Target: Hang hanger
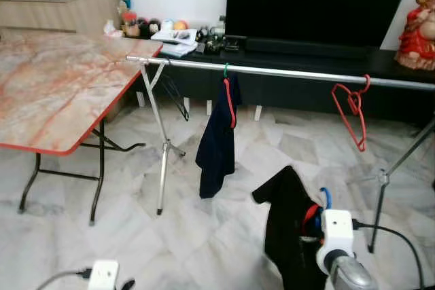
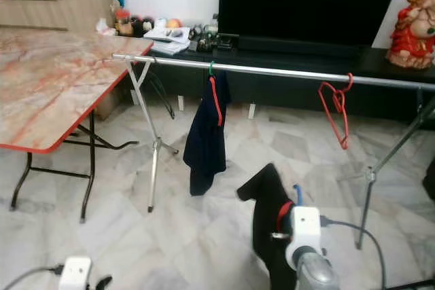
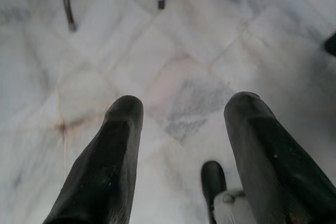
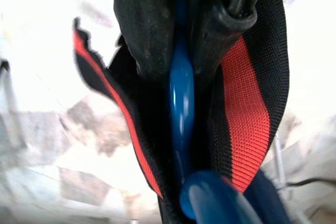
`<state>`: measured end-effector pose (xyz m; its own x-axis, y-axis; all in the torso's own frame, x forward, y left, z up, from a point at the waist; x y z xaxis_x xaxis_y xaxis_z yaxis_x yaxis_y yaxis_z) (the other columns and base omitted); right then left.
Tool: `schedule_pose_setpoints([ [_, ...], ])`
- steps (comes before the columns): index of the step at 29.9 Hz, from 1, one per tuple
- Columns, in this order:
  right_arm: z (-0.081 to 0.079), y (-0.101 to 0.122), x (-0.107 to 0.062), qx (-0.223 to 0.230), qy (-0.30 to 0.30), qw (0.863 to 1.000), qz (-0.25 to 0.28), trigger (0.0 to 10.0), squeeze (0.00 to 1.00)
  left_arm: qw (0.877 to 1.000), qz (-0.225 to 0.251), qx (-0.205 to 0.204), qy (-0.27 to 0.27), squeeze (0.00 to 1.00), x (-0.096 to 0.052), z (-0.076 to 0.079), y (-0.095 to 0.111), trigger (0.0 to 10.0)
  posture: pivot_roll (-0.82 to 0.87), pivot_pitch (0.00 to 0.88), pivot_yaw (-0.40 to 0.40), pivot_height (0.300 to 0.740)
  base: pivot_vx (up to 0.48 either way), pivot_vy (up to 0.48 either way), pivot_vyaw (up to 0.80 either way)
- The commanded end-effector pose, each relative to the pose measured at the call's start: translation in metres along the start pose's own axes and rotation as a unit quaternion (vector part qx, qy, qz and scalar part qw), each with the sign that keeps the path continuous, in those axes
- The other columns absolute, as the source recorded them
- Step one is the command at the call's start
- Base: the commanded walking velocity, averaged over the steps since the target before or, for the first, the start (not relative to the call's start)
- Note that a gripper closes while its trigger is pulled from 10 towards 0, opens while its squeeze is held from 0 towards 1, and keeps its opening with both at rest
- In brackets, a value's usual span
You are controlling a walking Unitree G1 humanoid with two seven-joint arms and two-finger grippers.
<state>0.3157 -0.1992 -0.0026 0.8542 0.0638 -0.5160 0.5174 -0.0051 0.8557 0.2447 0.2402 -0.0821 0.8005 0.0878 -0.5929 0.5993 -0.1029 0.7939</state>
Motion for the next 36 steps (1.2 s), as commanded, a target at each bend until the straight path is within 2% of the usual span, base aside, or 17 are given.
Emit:
schedule_pose_setpoints([
  [1,0.000,0.011,0.002,-0.023,0.021,1.000,0.002,10.0,0.00,0.999,0.037,0.029,-0.027,0.00,0.006,0.009,0.022,10.0,0.01,0.035,-0.031,0.740,0.000,0.000,0.00],
  [4,-0.010,0.011,0.003,-0.077,0.076,0.994,-0.014,10.0,0.00,0.992,0.077,0.075,-0.066,0.00,0.011,0.024,0.047,10.0,0.02,0.036,-0.027,0.740,0.000,0.000,0.00],
  [5,-0.017,0.008,0.001,-0.114,0.117,0.986,-0.028,10.0,0.00,0.983,0.103,0.115,-0.101,0.00,0.012,0.038,0.063,10.0,0.02,0.036,-0.029,0.740,0.000,0.000,0.00],
  [6,-0.017,0.008,0.001,-0.114,0.117,0.986,-0.028,10.0,0.00,0.983,0.103,0.115,-0.101,0.00,0.012,0.038,0.063,10.0,0.02,0.036,-0.029,0.740,0.000,0.000,0.00],
  [7,-0.021,0.008,-0.001,-0.148,0.153,0.977,-0.033,10.0,0.00,0.972,0.120,0.145,-0.137,0.00,0.013,0.049,0.076,10.0,0.02,0.036,-0.029,0.740,0.000,0.000,0.00],
  [10,-0.025,0.009,-0.006,-0.183,0.199,0.962,-0.047,10.0,0.00,0.948,0.140,0.216,-0.185,0.00,0.012,0.064,0.091,10.0,0.02,0.036,-0.025,0.740,0.000,0.000,0.00],
  [11,-0.030,0.011,-0.009,-0.198,0.231,0.951,-0.051,10.0,0.00,0.930,0.145,0.268,-0.204,0.00,0.011,0.069,0.095,10.0,0.02,0.032,-0.024,0.740,0.000,0.000,0.00],
  [13,-0.037,0.012,-0.016,-0.217,0.273,0.936,-0.055,10.0,0.00,0.906,0.146,0.328,-0.225,0.00,0.011,0.075,0.097,10.0,0.02,0.032,-0.024,0.740,0.000,0.000,0.00],
  [14,-0.045,0.015,-0.025,-0.236,0.316,0.917,-0.055,10.0,0.00,0.891,0.145,0.356,-0.241,0.00,0.011,0.079,0.101,10.0,0.02,0.032,-0.024,0.740,0.000,0.000,0.00],
  [15,-0.045,0.015,-0.025,-0.236,0.316,0.917,-0.055,10.0,0.00,0.891,0.145,0.356,-0.241,0.00,0.011,0.079,0.101,10.0,0.02,0.032,-0.024,0.740,0.000,0.000,0.00],
  [18,-0.055,0.023,-0.038,-0.240,0.367,0.897,-0.042,10.0,0.00,0.889,0.164,0.338,-0.260,0.00,0.010,0.088,0.118,10.0,0.01,0.031,-0.027,0.740,0.000,0.000,0.00],
  [20,-0.058,0.024,-0.042,-0.242,0.385,0.889,-0.044,10.0,0.00,0.887,0.164,0.342,-0.265,0.00,0.010,0.090,0.120,10.0,0.01,0.030,-0.027,0.740,0.000,0.000,0.00],
  [21,-0.061,0.021,-0.049,-0.262,0.403,0.876,-0.047,10.0,0.00,0.874,0.166,0.366,-0.273,0.00,0.009,0.094,0.120,10.0,0.01,0.030,-0.027,0.740,0.000,0.000,0.00],
  [22,-0.061,0.021,-0.049,-0.262,0.403,0.876,-0.047,10.0,0.00,0.874,0.166,0.366,-0.273,0.00,0.009,0.094,0.120,10.0,0.01,0.030,-0.027,0.740,0.000,0.000,0.00],
  [25,-0.063,0.020,-0.061,-0.276,0.430,0.858,-0.052,10.0,0.00,0.863,0.164,0.386,-0.283,0.00,0.009,0.100,0.117,10.0,0.00,0.026,-0.026,0.740,0.000,0.000,0.00],
  [31,-0.058,0.020,-0.067,-0.289,0.433,0.852,-0.057,10.0,0.00,0.870,0.148,0.396,-0.254,0.00,0.014,0.094,0.113,10.0,-0.02,0.022,-0.029,0.740,0.000,0.000,0.00],
  [36,-0.054,0.023,-0.071,-0.302,0.426,0.851,-0.056,10.0,0.00,0.885,0.154,0.381,-0.219,0.00,0.018,0.086,0.119,10.0,-0.02,0.013,-0.029,0.740,0.000,0.000,0.00],
])
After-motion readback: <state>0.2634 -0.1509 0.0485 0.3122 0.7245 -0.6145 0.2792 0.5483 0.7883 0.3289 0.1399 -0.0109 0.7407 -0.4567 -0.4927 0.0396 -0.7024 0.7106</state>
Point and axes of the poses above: a point about 5 cm out from each wrist's last joint towards the gripper, its own x axis pointing out of the wrist towards the gripper, its own y axis along the axis of the wrist's last joint, z = x × y, the point moved 5 cm from there along x, pointing out of the wrist towards the gripper, and after that the axes turned 2 degrees about x, right-handed, at the moved point
